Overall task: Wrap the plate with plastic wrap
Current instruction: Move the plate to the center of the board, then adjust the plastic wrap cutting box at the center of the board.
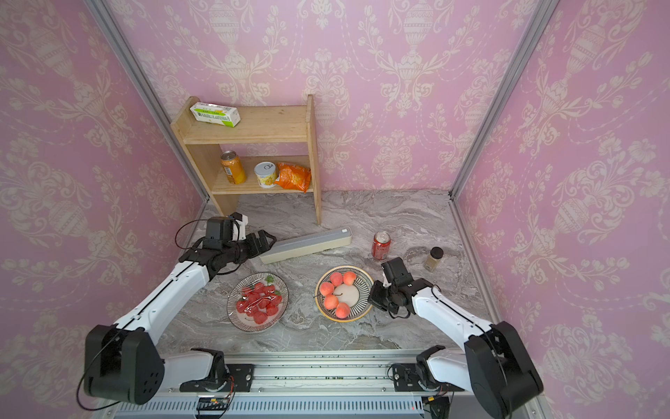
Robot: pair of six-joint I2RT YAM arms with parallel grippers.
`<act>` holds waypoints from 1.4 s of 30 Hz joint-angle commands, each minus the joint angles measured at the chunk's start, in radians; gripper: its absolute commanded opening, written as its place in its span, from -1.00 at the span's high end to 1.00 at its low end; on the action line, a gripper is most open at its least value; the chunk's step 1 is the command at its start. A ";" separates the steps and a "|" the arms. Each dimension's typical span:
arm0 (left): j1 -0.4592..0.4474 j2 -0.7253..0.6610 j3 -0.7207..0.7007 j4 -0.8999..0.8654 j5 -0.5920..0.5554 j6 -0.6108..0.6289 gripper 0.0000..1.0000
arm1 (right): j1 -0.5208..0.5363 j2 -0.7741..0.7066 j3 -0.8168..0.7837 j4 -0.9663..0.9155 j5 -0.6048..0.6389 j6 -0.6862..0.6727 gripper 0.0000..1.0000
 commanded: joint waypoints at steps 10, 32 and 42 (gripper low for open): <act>0.091 -0.004 0.012 -0.026 0.036 0.013 -0.94 | 0.139 0.283 0.184 0.141 0.038 0.063 0.75; 0.205 0.329 0.047 0.163 0.203 -0.118 -0.98 | 0.045 0.619 1.003 -0.278 0.222 -0.414 -1.00; 0.177 0.441 0.089 0.231 0.247 -0.153 -0.98 | -0.009 0.861 1.233 -0.291 0.263 -0.342 -1.00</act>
